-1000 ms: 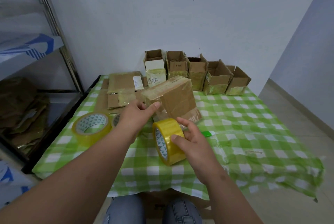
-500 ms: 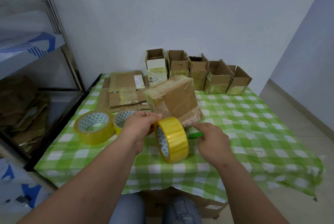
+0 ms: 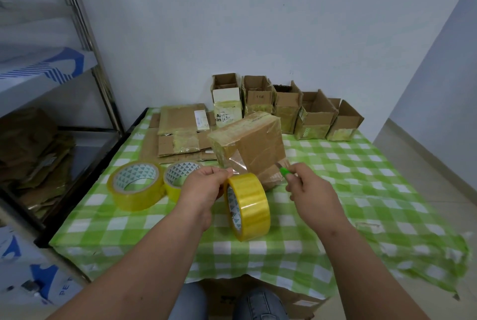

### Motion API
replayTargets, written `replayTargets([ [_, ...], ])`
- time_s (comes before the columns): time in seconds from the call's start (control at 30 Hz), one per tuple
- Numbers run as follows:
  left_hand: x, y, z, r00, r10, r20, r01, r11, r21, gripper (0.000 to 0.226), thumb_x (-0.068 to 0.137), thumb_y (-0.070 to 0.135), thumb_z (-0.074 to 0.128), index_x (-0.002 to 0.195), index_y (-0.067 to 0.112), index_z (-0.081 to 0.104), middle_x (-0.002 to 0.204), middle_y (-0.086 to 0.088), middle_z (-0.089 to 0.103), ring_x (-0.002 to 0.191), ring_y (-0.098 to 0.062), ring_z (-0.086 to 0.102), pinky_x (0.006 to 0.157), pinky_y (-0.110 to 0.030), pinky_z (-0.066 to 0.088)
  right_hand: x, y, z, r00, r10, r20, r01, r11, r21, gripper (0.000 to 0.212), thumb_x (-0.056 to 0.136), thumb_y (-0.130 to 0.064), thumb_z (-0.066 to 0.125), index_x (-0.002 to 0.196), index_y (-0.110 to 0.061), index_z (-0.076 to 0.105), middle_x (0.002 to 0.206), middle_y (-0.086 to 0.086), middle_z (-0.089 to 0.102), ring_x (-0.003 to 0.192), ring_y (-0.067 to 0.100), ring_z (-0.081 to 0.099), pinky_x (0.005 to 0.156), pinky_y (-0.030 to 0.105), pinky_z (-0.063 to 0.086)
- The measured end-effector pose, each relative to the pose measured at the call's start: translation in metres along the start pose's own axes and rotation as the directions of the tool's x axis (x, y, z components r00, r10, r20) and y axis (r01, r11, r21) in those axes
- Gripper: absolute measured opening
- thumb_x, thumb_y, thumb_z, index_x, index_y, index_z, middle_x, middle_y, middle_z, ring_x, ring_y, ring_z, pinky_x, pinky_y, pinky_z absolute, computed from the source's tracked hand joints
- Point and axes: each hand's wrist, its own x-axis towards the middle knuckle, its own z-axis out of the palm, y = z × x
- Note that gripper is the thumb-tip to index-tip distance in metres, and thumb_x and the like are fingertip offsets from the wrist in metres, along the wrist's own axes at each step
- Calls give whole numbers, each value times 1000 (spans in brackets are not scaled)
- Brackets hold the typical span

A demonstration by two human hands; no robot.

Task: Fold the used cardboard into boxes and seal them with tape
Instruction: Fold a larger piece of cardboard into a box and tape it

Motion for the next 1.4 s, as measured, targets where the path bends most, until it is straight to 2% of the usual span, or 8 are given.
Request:
replayTargets([
  [0.1, -3, -1, 2, 1000, -4, -18, 3, 1000, -12, 16, 83, 10, 75, 69, 11, 66, 90, -16, 74, 86, -25, 62, 94, -45, 51, 7, -27, -13, 996, -88, 20, 88, 995, 37, 17, 101, -29, 51, 111, -29, 65, 88, -7, 67, 78, 14, 61, 68, 34, 51],
  [0.23, -5, -2, 5, 999, -11, -46, 9, 999, -42, 25, 83, 13, 75, 63, 15, 60, 72, -7, 65, 79, -24, 56, 87, -42, 50, 20, -56, -18, 976, -173, 129, 177, 984, -13, 28, 100, -25, 54, 123, -29, 68, 118, -6, 64, 105, 13, 59, 92, 32, 49],
  [0.37, -9, -3, 8, 998, -8, -55, 4, 998, -65, 27, 84, 13, 74, 63, 16, 58, 69, -6, 61, 77, -22, 53, 77, -37, 46, 33, -74, -14, 949, -222, 222, 270, 939, -215, 31, 100, -24, 50, 126, -32, 66, 125, -1, 62, 117, 20, 56, 98, 36, 46],
  [0.57, -12, -2, 10, 998, -6, -63, 2, 997, -72, 27, 85, 13, 73, 64, 17, 57, 58, 2, 60, 65, -18, 53, 70, -32, 45, 42, -94, -10, 915, -248, 319, 373, 821, -433, 29, 99, -28, 50, 122, -32, 67, 123, 0, 64, 113, 23, 58, 93, 40, 49],
  [0.7, -13, -2, 11, 998, -5, -70, -1, 997, -78, 25, 85, 15, 74, 67, 16, 57, 59, 2, 60, 62, -15, 53, 63, -28, 44, 45, -100, -8, 909, -230, 348, 386, 778, -495, 24, 98, -28, 51, 114, -31, 68, 110, -1, 68, 102, 23, 61, 84, 39, 53],
  [1.03, -17, 0, 13, 997, 13, -80, -17, 999, -41, 25, 87, 17, 71, 69, 18, 54, 61, 4, 57, 61, -13, 50, 59, -28, 41, 47, -105, -1, 900, -238, 364, 408, 750, -520, 22, 94, -20, 54, 104, -28, 72, 98, -1, 68, 91, 22, 62, 74, 35, 54],
  [1.2, -17, 1, 13, 997, 6, -77, -8, 1000, -27, 28, 88, 20, 72, 68, 20, 52, 59, 6, 55, 55, -9, 46, 54, -25, 38, 48, -106, 1, 898, -250, 363, 420, 737, -530, 21, 95, -22, 54, 106, -26, 71, 100, 1, 68, 93, 23, 61, 73, 34, 52],
  [1.4, -14, -1, 10, 996, -2, -86, -1, 999, -37, 31, 87, 20, 72, 65, 20, 51, 62, 4, 56, 63, -14, 50, 60, -28, 40, 50, -110, 5, 884, -257, 390, 446, 714, -541, 22, 97, -24, 54, 109, -29, 70, 108, -1, 67, 100, 23, 61, 76, 34, 50],
])
